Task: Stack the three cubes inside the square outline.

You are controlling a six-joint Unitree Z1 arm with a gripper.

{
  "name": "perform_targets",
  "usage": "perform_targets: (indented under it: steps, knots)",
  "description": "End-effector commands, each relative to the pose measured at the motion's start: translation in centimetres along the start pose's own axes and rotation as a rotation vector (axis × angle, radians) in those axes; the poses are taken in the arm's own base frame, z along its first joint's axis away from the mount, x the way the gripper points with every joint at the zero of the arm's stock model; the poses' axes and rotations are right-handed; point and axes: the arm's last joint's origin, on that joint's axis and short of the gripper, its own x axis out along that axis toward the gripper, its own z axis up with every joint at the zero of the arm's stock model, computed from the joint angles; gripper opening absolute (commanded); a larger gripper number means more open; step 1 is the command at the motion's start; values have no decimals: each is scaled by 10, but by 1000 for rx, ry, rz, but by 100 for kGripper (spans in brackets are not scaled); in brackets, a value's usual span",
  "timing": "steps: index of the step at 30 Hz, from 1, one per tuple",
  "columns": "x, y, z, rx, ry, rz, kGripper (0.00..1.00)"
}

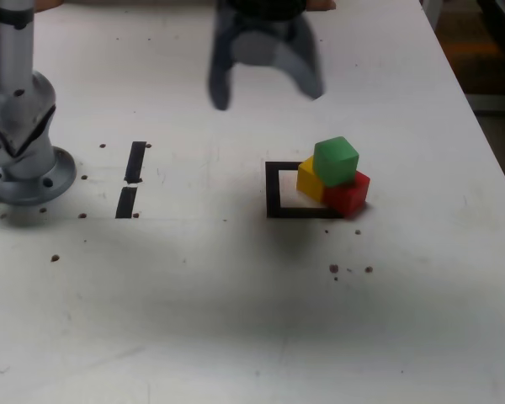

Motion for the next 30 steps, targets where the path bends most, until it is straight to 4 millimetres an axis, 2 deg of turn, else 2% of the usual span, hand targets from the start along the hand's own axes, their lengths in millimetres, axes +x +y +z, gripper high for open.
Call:
perform_targets:
  steps: [1,10,18,30]
  knots:
    - [-56,6,11,-68,-238,-65,94]
    - [-26,-5,52,-220,-126,-123,93]
    - [0,1,63,-328,-20,-118,93]
    - [42,-1,91,-350,96,-145,89]
